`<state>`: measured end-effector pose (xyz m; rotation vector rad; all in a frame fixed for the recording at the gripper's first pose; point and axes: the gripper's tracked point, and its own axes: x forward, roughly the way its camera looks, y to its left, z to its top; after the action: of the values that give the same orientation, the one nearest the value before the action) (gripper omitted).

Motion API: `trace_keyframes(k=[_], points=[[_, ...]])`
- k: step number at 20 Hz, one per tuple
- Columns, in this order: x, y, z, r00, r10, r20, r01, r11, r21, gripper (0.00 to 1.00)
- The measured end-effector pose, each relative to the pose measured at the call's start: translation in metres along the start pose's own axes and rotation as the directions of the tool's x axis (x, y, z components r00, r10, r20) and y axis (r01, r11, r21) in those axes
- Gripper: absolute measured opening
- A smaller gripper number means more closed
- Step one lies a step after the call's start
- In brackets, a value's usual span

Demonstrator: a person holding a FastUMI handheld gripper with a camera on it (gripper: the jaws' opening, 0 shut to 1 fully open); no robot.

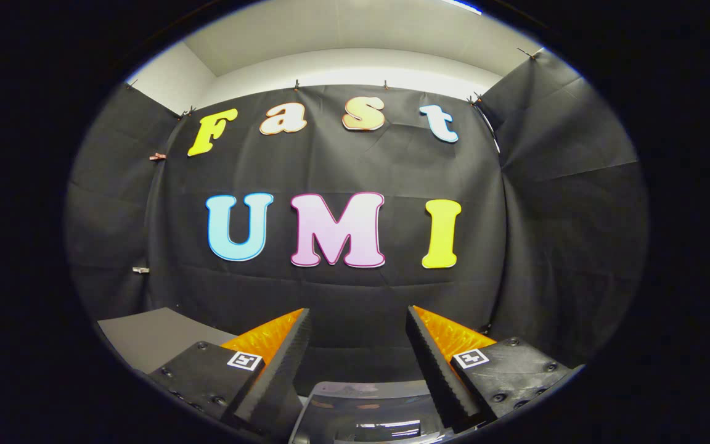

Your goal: Put the clothes into the washing machine and then close the washing machine lid.

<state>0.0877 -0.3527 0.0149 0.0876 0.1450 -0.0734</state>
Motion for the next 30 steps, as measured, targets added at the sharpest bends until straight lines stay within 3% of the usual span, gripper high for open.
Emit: trace_keyframes(k=[8, 16, 30], points=[[-0.018, 0.021, -0.008, 0.998, 0.04, -0.043, -0.04, 0.999, 0.0, 0.97], [-0.027, 0.026, -0.001, 0.998, 0.066, -0.011, -0.066, 0.998, -0.001, 0.97], [-0.023, 0.024, -0.01, 0.998, 0.049, -0.034, -0.048, 0.999, 0.015, 0.97]])
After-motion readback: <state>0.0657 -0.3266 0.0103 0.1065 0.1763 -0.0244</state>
